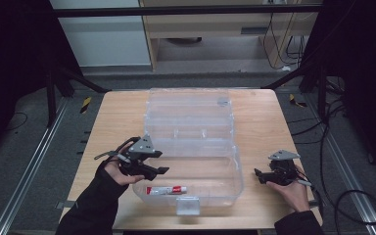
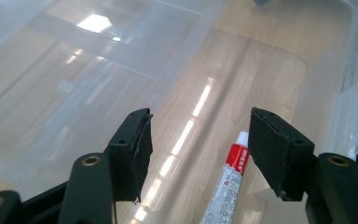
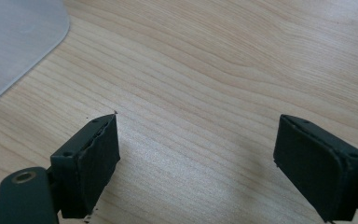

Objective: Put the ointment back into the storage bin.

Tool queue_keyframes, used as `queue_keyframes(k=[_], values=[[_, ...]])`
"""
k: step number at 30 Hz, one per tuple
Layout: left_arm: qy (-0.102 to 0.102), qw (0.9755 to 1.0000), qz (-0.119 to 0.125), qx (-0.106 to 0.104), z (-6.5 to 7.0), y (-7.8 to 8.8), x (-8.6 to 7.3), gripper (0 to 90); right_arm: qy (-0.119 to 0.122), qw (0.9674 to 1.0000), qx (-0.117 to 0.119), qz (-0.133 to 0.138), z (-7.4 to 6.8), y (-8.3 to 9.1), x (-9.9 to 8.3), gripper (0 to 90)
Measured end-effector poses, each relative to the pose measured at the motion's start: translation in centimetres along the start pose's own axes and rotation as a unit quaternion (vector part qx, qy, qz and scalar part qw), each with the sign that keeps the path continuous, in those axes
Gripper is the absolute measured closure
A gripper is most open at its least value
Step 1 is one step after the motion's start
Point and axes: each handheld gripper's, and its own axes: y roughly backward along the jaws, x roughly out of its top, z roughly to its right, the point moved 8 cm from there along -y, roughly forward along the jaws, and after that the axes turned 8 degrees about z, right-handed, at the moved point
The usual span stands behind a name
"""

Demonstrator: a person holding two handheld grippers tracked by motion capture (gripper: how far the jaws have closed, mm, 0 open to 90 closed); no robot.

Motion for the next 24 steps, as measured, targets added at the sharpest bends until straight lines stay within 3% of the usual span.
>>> queue_keyframes(k=[6, 11, 16, 20, 24], values=[[0.04, 0.9965, 0.053, 0.051, -1.3, 2.6, -0.8, 36.9, -0.004, 1.0, 0.0, 0.0, 0.0, 0.1, 0.0, 13.9], [0.07, 0.9896, 0.077, 0.099, -2.9, 4.6, -2.1, 34.9, -0.009, 1.0, -0.001, 0.002, 0.0, 0.2, 0.1, 13.9], [0.102, 0.9783, 0.088, 0.157, -5.1, 6.1, -4.0, 34.4, -0.014, 0.9999, -0.003, 0.008, 0.3, 0.4, 0.1, 13.8], [0.124, 0.9676, 0.089, 0.201, -6.9, 7.1, -5.5, 34.2, -0.014, 0.9999, -0.005, 0.008, 0.4, 0.5, 0.0, 13.4], [0.149, 0.96, 0.074, 0.225, -8.1, 7.2, -7.4, 32.9, -0.015, 0.9998, -0.005, 0.009, 0.4, 0.5, -0.1, 13.0]])
